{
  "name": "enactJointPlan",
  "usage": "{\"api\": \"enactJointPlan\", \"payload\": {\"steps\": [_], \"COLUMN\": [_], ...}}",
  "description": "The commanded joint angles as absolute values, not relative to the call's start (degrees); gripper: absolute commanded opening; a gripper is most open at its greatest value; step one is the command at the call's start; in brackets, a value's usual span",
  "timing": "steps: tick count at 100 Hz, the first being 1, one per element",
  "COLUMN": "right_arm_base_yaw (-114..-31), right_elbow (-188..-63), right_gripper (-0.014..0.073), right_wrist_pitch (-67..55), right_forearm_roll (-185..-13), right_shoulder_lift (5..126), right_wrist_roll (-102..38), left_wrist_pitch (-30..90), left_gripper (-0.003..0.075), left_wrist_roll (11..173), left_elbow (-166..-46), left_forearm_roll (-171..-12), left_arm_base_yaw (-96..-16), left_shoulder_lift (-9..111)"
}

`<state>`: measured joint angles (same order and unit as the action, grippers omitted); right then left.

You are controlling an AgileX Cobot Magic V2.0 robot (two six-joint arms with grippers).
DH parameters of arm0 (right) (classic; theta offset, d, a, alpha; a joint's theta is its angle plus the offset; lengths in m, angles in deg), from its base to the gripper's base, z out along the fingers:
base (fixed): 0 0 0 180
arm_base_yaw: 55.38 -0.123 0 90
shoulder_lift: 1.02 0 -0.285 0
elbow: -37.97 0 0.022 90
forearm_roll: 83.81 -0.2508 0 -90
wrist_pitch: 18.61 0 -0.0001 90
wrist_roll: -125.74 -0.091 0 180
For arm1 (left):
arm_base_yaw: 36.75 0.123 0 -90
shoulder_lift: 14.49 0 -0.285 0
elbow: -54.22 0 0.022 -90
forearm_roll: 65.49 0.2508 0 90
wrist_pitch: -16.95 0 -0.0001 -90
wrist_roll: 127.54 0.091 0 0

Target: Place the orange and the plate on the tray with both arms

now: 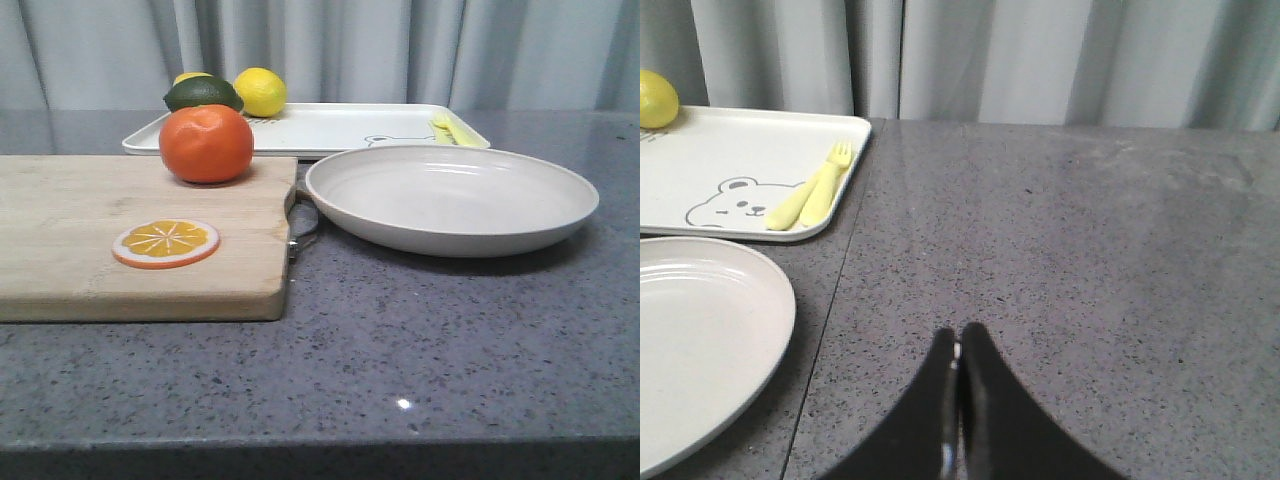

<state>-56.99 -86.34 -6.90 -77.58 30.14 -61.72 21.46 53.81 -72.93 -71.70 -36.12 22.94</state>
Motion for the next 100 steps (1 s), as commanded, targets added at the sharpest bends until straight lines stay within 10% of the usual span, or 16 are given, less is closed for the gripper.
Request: {"api": "enactJointPlan", "payload": {"steps": [1,48,79,100], "right_arm_base_yaw": [-56.53,-56.53,-56.53,-56.53], "right_elbow": [-89.74,-89.60,-89.60,-89.60], "right_gripper": [-0.0066,-0.0066,-0.0066,-0.0066], "right_wrist_pitch": [-10.05,-9.47,-9.53,-9.53], "right_forearm_roll": [-77.60,-77.60,-77.60,-77.60], "right_shoulder_lift": [32.62,32.83,32.83,32.83], "right_wrist_roll": [-61.20,-61.20,-61.20,-61.20], "left_wrist_pitch": [16.29,18.77,19.72,21.96], "left_gripper": [-0.0020,0.0006,0.0518,0.0633], "left_wrist_roll": [53.36,53.36,53.36,53.36], "left_elbow": [-75.51,-75.78,-76.01,-80.24], "left_forearm_roll": [-72.00,-72.44,-72.44,-72.44], "left_arm_base_yaw": [-36.13,-36.13,-36.13,-36.23], "left_shoulder_lift": [25.15,29.06,29.97,33.44]}}
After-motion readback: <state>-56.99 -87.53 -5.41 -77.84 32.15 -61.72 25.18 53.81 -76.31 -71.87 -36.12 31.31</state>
